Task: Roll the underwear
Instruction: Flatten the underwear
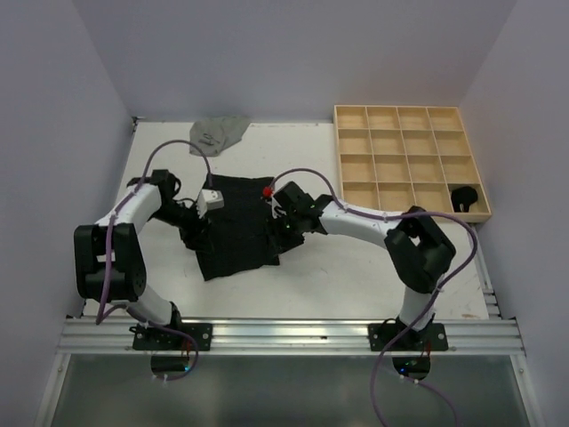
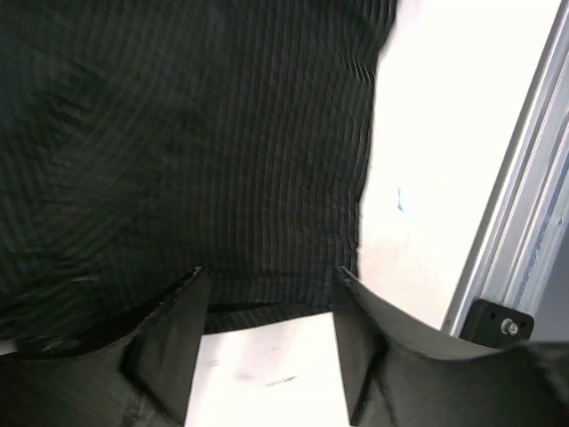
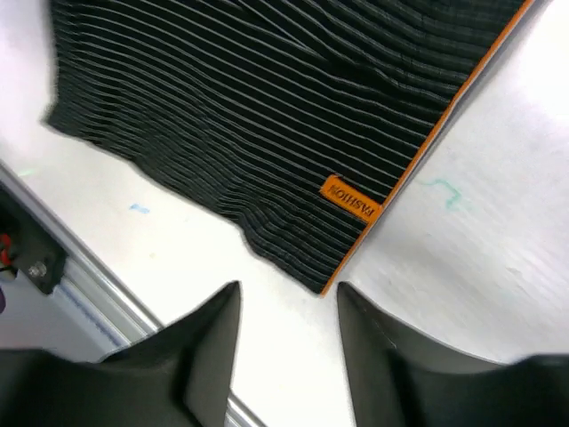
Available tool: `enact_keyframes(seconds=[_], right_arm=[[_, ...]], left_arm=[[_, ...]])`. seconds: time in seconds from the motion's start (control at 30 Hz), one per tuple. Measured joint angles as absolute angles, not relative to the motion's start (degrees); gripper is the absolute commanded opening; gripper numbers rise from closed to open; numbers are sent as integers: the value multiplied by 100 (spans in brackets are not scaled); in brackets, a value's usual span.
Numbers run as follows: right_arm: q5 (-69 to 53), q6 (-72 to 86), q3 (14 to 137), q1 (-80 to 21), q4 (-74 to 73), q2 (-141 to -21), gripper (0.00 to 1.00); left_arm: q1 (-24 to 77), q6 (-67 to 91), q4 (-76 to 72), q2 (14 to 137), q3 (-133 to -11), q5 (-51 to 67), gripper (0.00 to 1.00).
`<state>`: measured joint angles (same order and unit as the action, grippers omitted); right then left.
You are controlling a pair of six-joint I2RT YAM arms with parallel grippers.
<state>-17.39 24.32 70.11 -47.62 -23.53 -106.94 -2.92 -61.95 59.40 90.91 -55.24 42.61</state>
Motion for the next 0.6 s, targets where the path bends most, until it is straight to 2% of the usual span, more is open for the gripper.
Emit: enact_keyframes(seconds=[0.07,0.13,0.27,0.43,0.6], right_arm=[[-1632,2309,7166,-4720,-2523,-10311,68],[-1586,2250,7612,-4578,-2585,-10060,70],[-1590,2290,8875,-3743,-2390,-10175,73],[-1603,2338,10154,-2676,-2008,-11279,77],[-1623,2298,10890,-2429,-1966,-12746,78]], left_arm=[[-401,-6215,6147,9105,-6331,4508,64],[-532,-6112,6088,9201,-7247,4783,69],[-790,-5352,5596,9889,-8892,5142,71],[-965,-4211,4547,11295,-10130,5087,69],[-987,-3562,4045,12425,-10593,5081,67]])
